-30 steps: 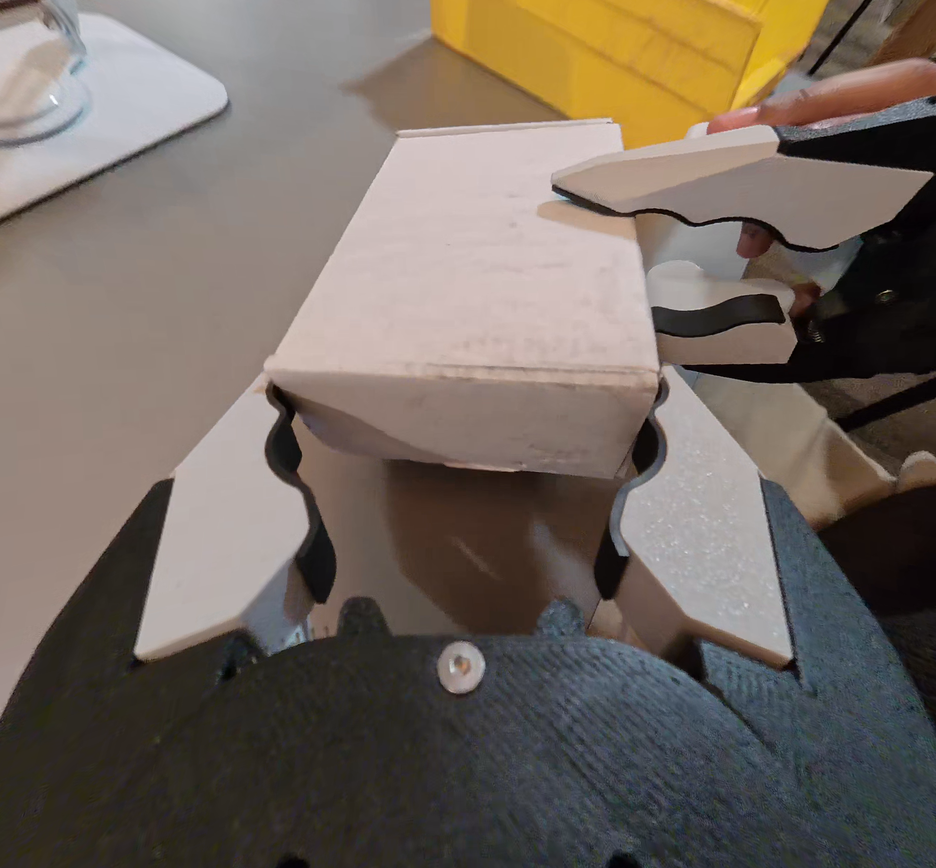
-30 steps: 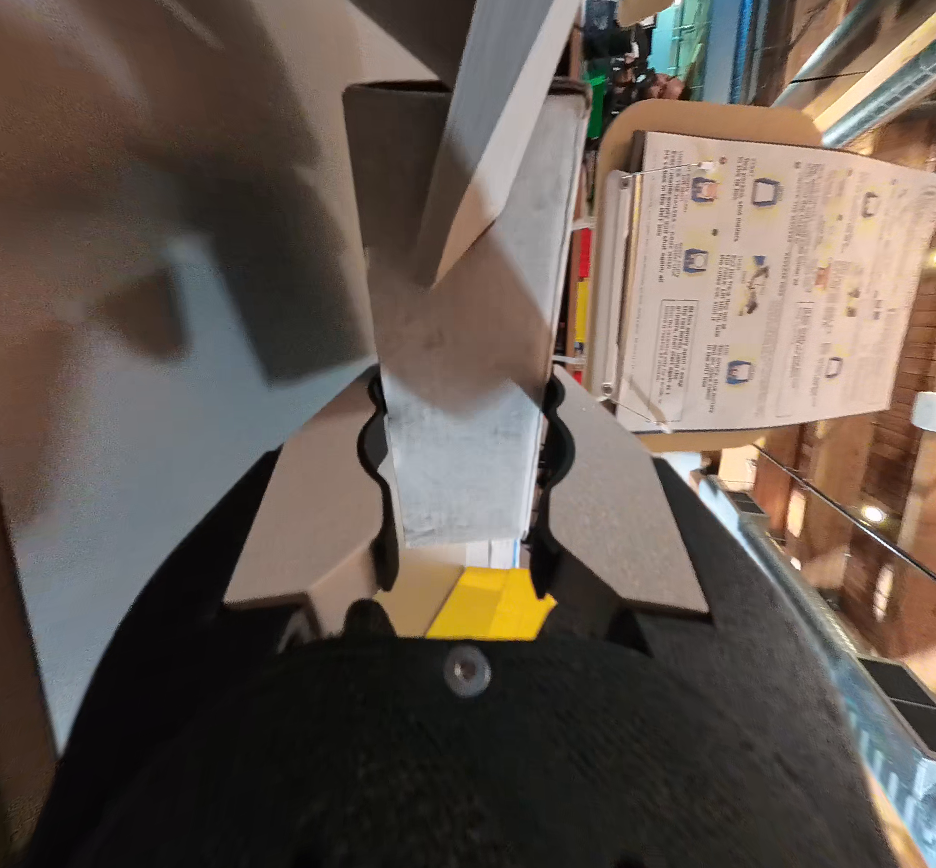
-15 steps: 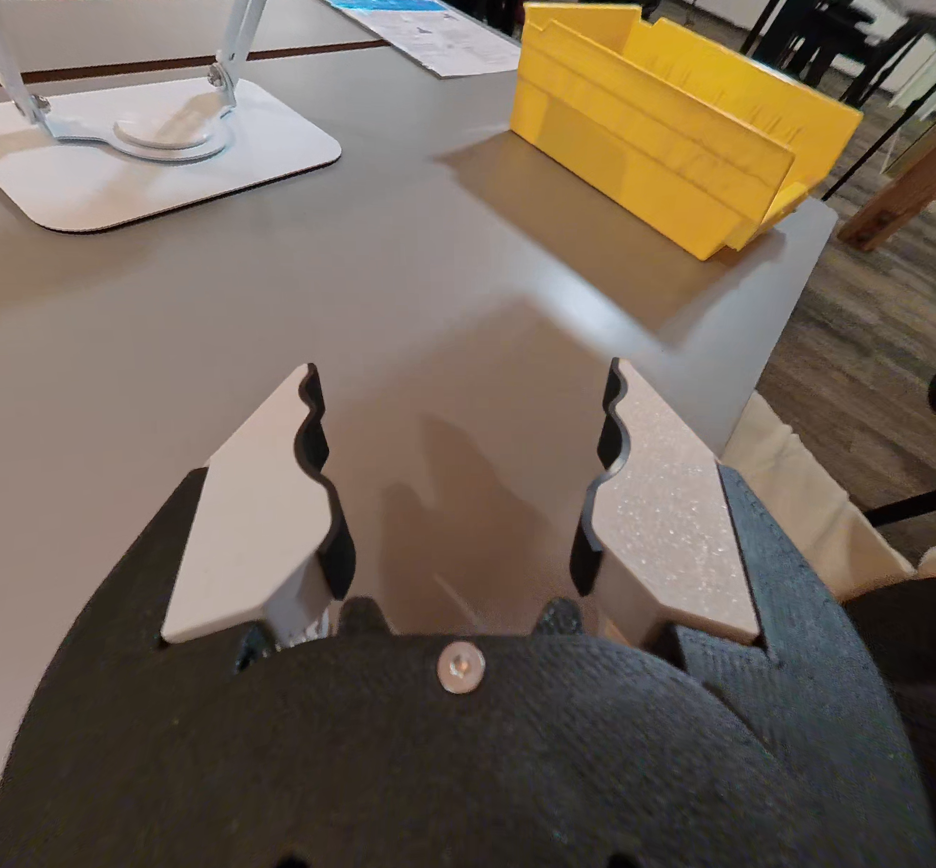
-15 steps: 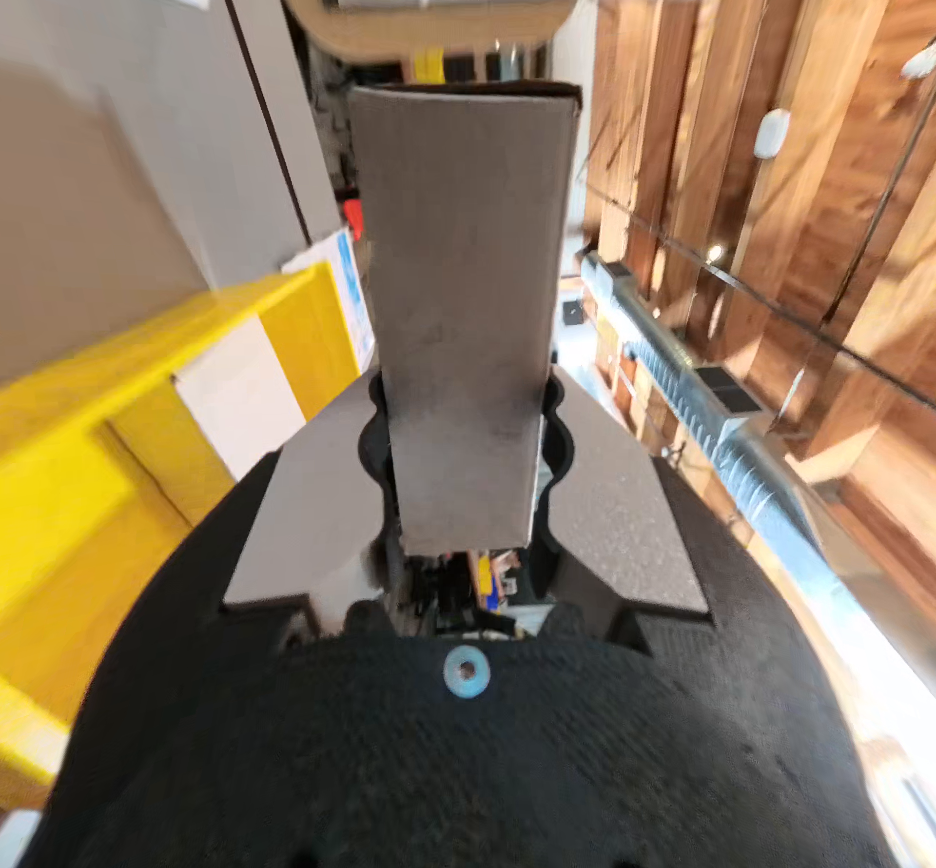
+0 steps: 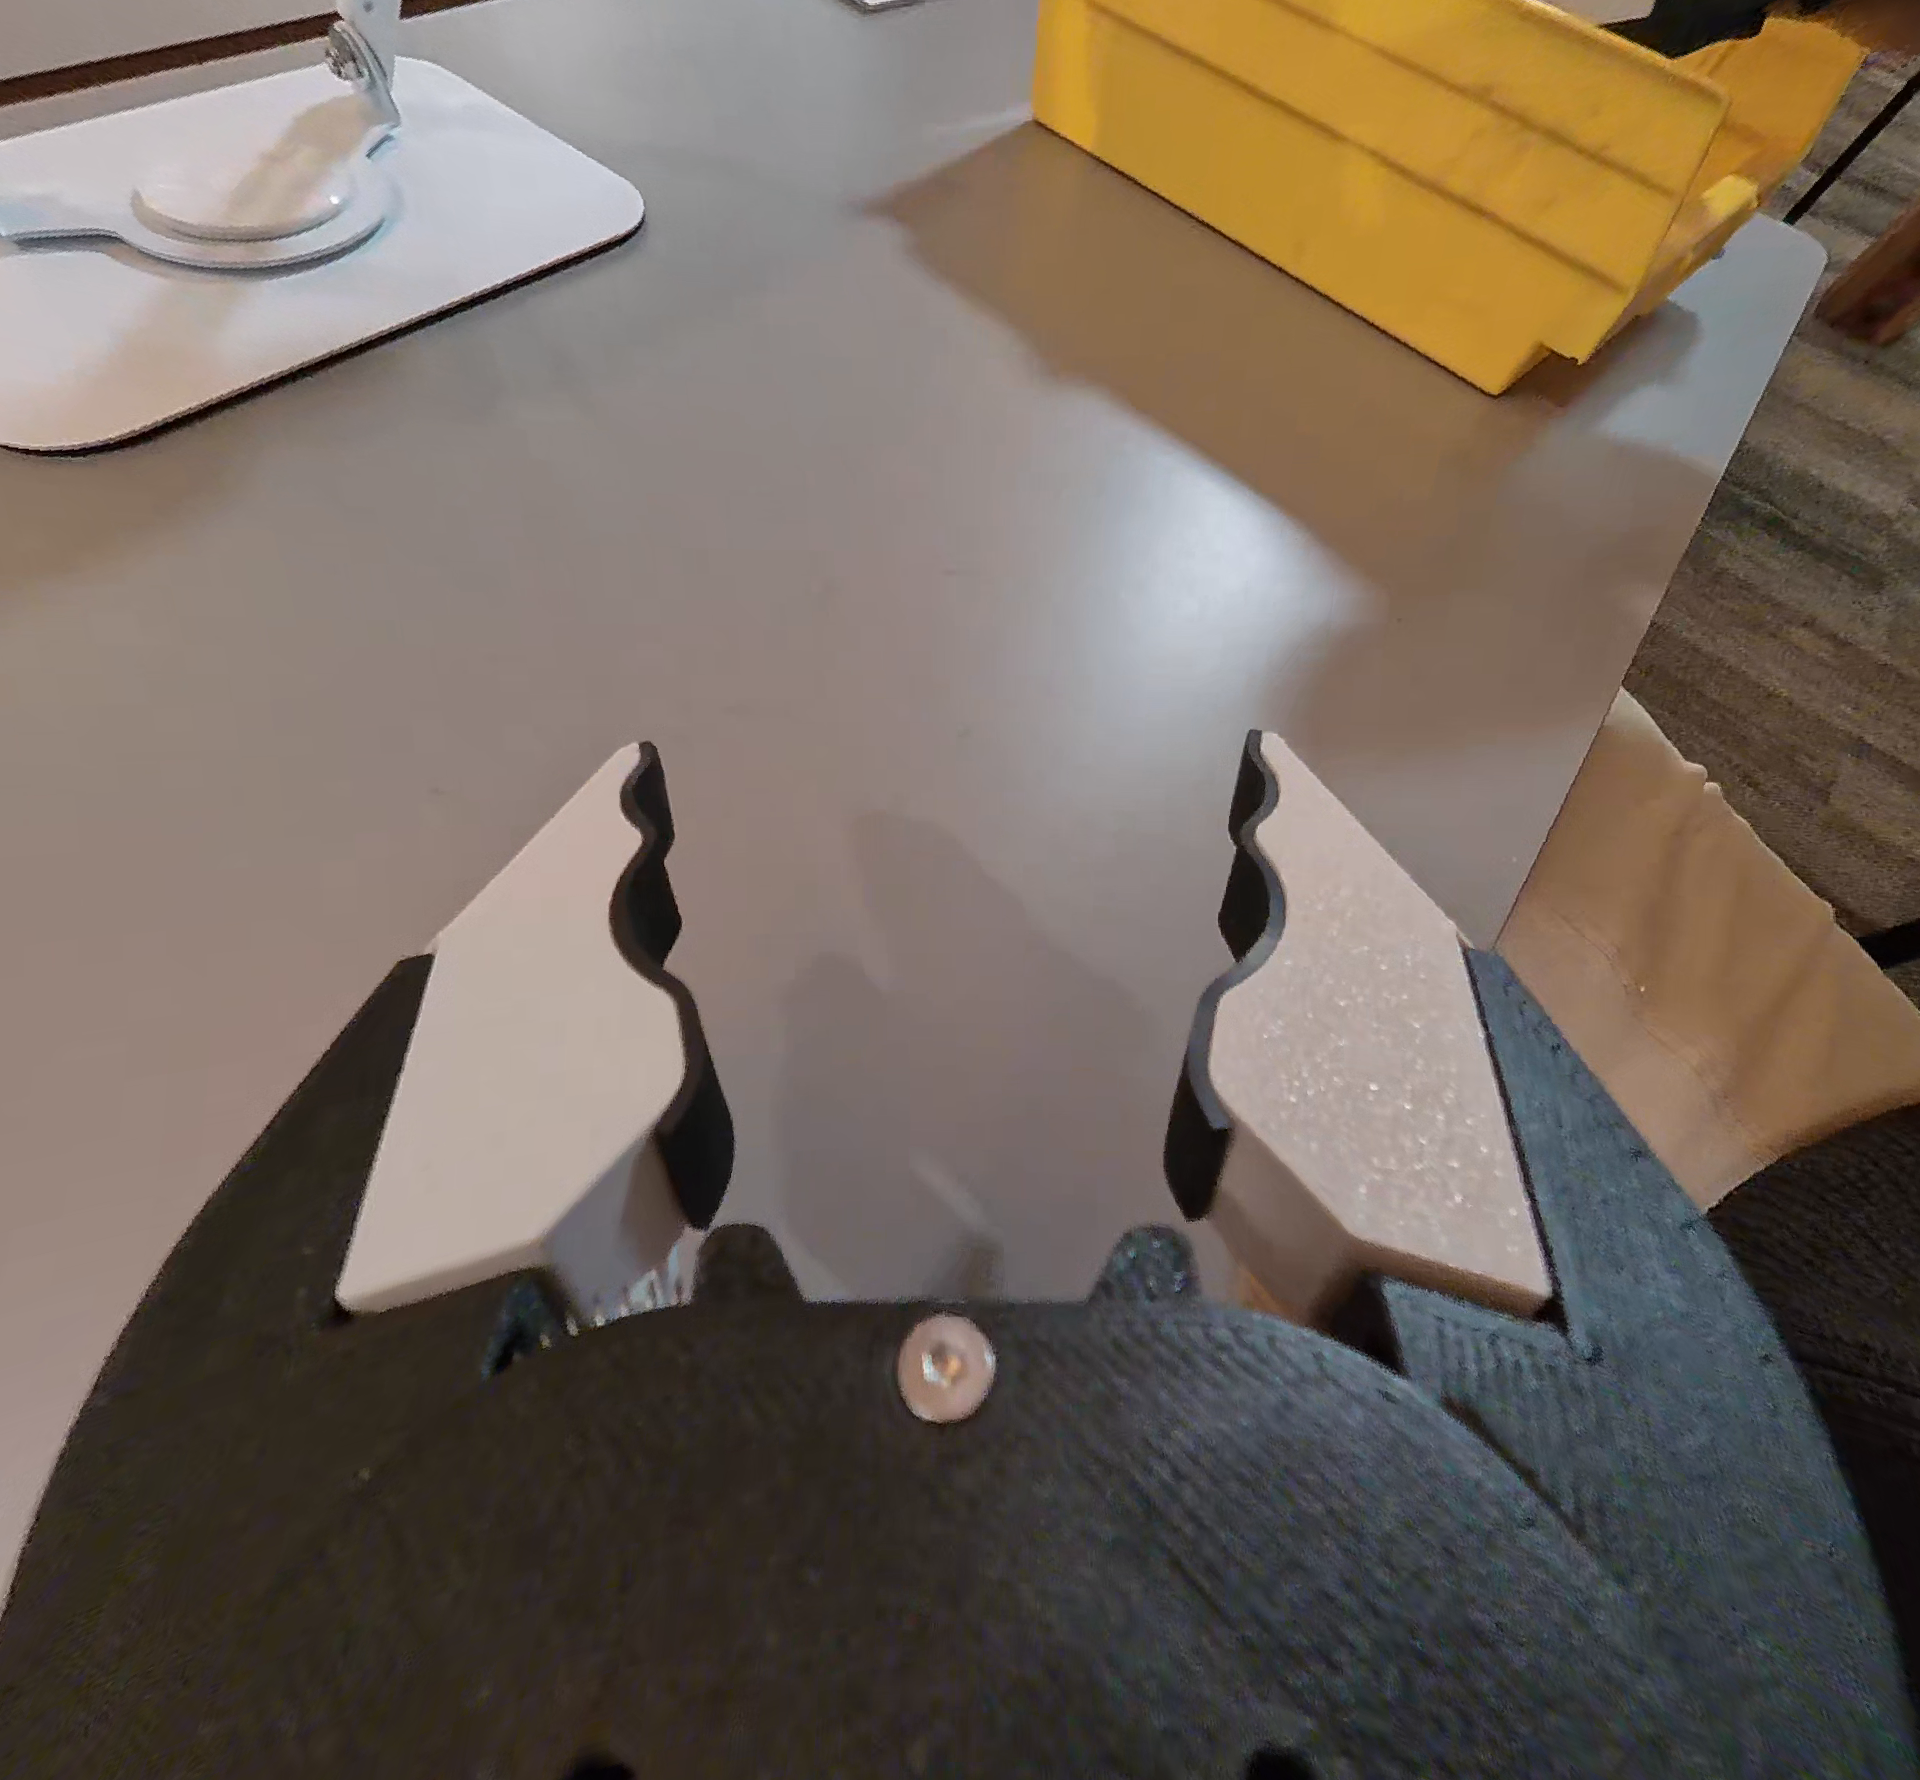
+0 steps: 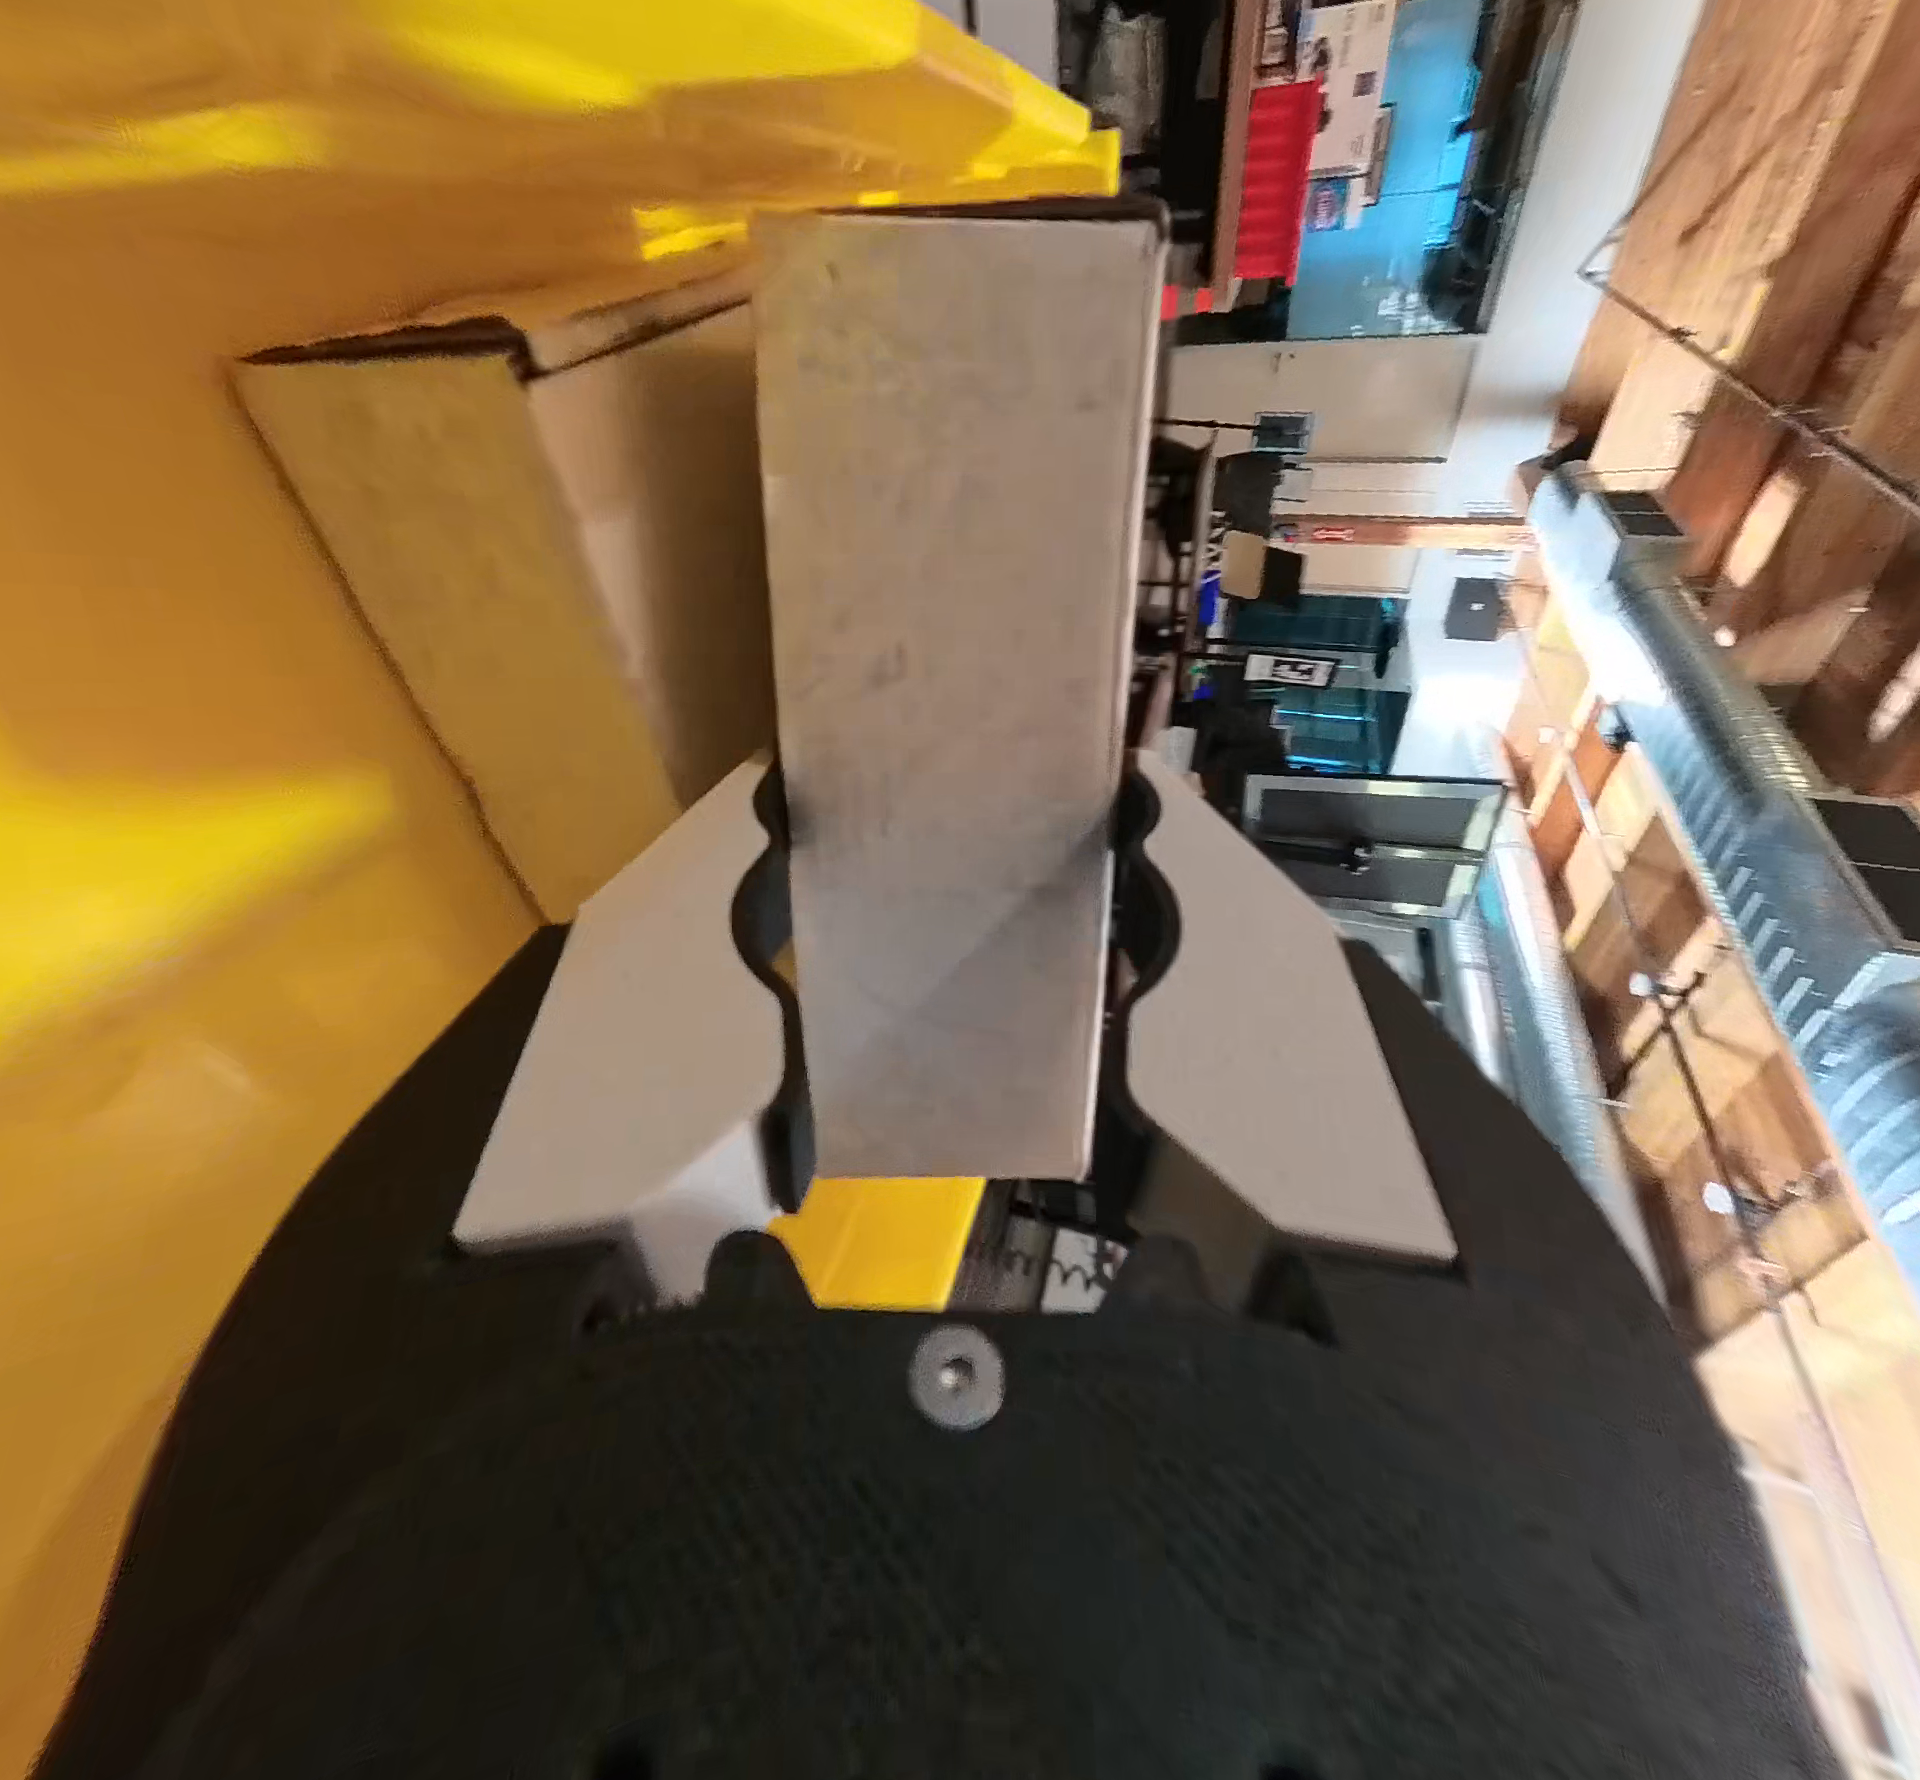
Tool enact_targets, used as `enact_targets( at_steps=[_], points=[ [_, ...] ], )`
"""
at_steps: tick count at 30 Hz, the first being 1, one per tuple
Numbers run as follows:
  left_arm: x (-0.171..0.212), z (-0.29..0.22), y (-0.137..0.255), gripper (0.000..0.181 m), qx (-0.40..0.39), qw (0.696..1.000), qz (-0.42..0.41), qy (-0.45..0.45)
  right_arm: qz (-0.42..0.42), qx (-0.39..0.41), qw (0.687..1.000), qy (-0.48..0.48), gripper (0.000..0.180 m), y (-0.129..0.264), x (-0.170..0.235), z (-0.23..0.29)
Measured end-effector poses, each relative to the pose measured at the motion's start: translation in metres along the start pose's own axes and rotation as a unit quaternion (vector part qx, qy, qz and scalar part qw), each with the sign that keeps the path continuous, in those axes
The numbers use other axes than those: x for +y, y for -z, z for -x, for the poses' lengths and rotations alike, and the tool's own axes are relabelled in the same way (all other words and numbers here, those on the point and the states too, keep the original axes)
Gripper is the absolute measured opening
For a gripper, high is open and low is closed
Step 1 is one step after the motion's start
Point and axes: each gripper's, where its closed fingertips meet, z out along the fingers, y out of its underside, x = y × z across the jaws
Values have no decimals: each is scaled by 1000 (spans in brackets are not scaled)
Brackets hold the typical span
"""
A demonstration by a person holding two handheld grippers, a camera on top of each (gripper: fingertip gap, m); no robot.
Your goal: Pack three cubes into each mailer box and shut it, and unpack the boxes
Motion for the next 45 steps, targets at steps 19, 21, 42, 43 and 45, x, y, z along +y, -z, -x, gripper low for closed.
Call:
enact_targets(
  at_steps=[19, 21, 42, 43, 45],
  points=[
    [5, -5, -3, 107, -6, 1000, 10, -12, -4, -34, 880, -474, 55, 98, 61, -12],
    [5, -4, -3, 106, -7, 1000, 11, -15, 9, -35, 837, -546, 34, 103, 85, -11],
    [-2, 5, 3, 106, -29, 1000, -10, -3, 47, -149, 683, -714, 5, 74, 103, 60],
    [-2, 5, 2, 105, -30, 1000, -10, -3, 44, -152, 682, -714, 6, 75, 102, 61],
    [0, 6, 1, 105, -30, 1000, -6, -2, 49, -155, 692, -703, 6, 77, 101, 61]
  ],
)
